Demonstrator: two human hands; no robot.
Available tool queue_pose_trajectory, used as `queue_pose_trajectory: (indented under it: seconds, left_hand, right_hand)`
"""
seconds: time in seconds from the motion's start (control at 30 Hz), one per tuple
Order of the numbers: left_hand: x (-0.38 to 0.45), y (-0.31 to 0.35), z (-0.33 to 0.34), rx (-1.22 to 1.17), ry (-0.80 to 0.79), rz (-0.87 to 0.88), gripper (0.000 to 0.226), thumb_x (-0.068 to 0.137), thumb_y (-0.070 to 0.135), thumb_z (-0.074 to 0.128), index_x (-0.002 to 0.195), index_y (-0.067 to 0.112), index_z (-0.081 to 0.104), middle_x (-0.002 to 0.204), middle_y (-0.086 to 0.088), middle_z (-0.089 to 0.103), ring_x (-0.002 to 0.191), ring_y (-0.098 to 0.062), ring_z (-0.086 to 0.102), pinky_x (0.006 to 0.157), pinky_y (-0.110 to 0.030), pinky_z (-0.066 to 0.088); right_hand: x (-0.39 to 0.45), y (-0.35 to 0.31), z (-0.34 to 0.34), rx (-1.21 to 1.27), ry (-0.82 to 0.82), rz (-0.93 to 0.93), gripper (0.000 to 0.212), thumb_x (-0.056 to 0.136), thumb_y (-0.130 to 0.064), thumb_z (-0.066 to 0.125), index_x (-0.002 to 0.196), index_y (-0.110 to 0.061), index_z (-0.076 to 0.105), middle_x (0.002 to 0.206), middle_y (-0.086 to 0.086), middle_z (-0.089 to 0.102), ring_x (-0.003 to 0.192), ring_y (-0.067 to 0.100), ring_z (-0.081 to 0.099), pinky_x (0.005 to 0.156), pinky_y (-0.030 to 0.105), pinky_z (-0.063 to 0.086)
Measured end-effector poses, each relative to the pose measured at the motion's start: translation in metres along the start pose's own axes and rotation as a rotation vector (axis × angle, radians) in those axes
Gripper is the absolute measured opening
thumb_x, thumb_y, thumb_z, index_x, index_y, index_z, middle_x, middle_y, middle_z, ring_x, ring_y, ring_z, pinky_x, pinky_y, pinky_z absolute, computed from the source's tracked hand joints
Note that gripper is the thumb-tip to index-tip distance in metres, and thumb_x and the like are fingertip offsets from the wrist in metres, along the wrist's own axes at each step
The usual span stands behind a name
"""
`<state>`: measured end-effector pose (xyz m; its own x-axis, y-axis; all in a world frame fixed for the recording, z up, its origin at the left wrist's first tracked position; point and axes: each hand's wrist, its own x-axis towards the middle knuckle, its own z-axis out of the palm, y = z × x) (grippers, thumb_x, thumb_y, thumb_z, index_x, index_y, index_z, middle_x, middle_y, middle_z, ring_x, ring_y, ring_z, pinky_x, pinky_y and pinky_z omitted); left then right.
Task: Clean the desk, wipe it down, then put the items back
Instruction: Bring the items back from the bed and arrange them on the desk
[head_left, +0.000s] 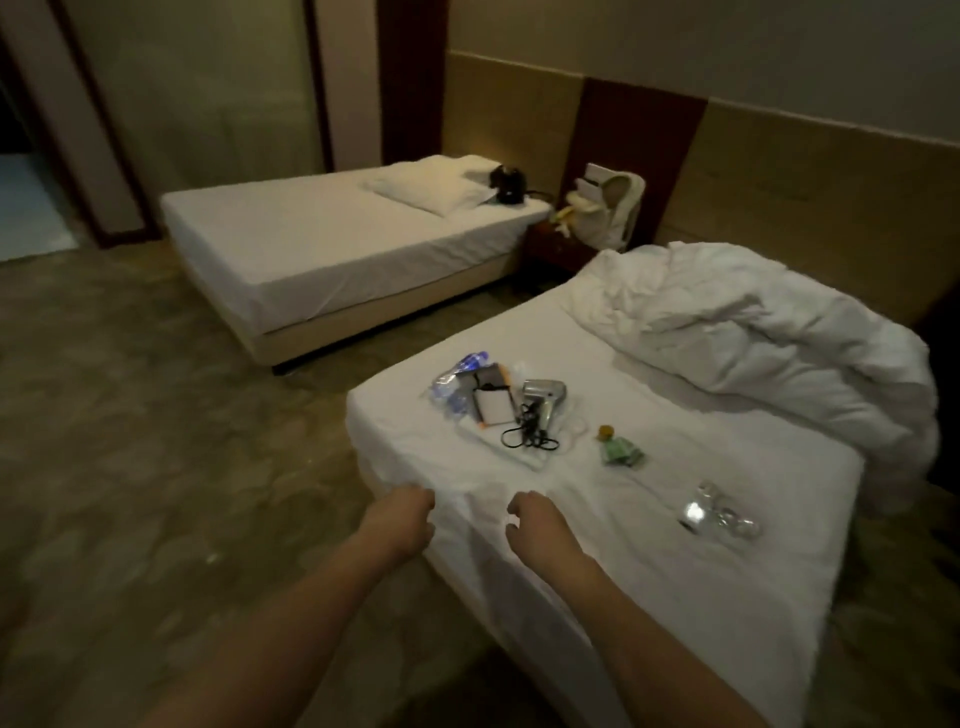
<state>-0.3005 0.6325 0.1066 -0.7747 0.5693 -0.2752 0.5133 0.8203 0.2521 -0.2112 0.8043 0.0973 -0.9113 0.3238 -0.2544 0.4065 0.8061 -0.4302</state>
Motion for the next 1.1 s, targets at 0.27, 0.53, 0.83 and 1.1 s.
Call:
queue_pose_trajectory:
  seconds: [0.27,0.53,0.83,1.1]
  left_hand:
    - [0.146,0.051,0.012,0.091,-0.14,0.173,0.035,0.094,0.03,0.049,0.126,0.016,0.051,0.128,-0.005,0.051,0.119,-0.021,0.048,0.095,-0.03,0.041]
    - [0.308,0.108,-0.002,0.075,-0.25,0.333,0.035,0.091,0.025,0.052,0.125,0.015,0.053,0.132,-0.006,0.051,0.121,-0.022,0.049,0.094,-0.028,0.041]
    - [0.409,0.173,0.037,0.143,-0.454,0.412,0.035,0.089,0.023,0.055,0.122,0.01,0.056,0.129,-0.01,0.053,0.118,-0.024,0.049,0.094,-0.028,0.04]
    - [0.502,0.231,0.065,0.238,-0.483,0.427,0.043,0.089,0.027,0.058,0.129,0.012,0.051,0.13,-0.011,0.045,0.121,-0.026,0.045,0.099,-0.033,0.04]
  right_hand:
    - [0.057,0.072,-0.006,0.131,-0.019,0.235,0.036,0.094,-0.016,0.048,0.129,-0.006,0.049,0.131,0.012,0.048,0.122,0.024,0.044,0.097,0.023,0.032]
    - [0.145,0.144,-0.052,0.286,0.112,0.573,0.035,0.093,-0.016,0.051,0.126,-0.005,0.053,0.129,0.012,0.051,0.119,0.024,0.048,0.095,0.023,0.035]
    - [0.198,0.223,-0.053,0.489,0.158,0.82,0.041,0.091,-0.014,0.054,0.13,-0.004,0.047,0.13,0.014,0.047,0.12,0.025,0.047,0.094,0.022,0.036]
    - [0.288,0.307,-0.064,0.772,0.219,0.987,0.052,0.089,-0.016,0.061,0.135,-0.003,0.041,0.133,0.017,0.048,0.12,0.028,0.049,0.095,0.029,0.04]
